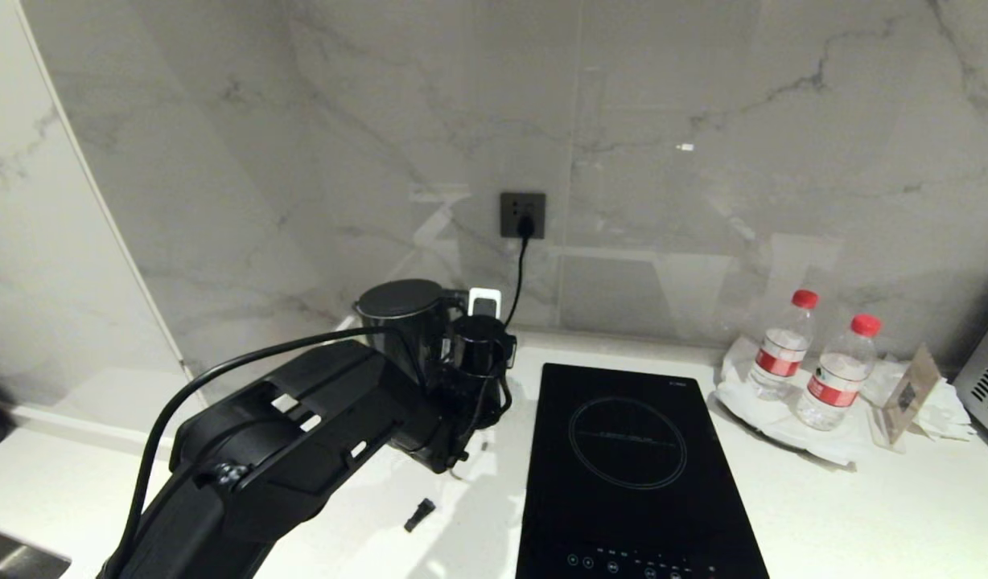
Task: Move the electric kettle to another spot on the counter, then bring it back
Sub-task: Place it on the power base
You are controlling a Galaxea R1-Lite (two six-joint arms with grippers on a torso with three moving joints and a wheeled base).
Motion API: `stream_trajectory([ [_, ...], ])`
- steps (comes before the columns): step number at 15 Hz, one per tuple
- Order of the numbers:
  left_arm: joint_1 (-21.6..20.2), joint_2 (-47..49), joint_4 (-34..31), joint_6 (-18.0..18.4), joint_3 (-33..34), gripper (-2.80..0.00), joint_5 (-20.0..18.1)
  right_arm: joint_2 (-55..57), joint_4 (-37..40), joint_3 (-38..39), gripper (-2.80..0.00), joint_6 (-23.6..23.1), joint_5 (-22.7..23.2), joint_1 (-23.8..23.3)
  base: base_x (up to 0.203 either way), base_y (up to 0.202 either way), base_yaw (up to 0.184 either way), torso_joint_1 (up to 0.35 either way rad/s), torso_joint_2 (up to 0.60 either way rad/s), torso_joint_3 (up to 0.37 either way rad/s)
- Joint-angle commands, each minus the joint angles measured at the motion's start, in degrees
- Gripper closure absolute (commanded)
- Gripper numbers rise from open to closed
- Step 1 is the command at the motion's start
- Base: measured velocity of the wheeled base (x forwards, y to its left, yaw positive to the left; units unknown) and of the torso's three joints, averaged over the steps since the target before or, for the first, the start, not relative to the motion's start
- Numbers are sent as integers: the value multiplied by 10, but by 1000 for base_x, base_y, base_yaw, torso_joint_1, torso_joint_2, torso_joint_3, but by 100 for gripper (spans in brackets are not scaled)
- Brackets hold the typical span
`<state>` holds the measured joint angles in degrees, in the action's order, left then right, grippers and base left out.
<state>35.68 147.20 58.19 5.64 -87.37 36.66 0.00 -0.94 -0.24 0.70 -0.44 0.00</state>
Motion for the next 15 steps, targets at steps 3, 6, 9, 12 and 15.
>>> stream_trajectory([
  [3, -1, 14, 3, 0, -1, 0, 8, 1, 0, 0, 0, 0, 0, 0, 0, 0, 0, 0, 0, 0],
  [6, 1, 7, 7, 0, 1, 0, 26, 0, 0, 0, 0, 0, 0, 0, 0, 0, 0, 0, 0, 0],
  [9, 4, 10, 16, 0, 3, 0, 32, 1, 0, 0, 0, 0, 0, 0, 0, 0, 0, 0, 0, 0],
  [12, 8, 8, 16, 1, 5, -280, 35, 1, 0, 0, 0, 0, 0, 0, 0, 0, 0, 0, 0, 0],
  [15, 19, 0, 18, 0, 9, -280, 44, 1, 0, 0, 0, 0, 0, 0, 0, 0, 0, 0, 0, 0],
])
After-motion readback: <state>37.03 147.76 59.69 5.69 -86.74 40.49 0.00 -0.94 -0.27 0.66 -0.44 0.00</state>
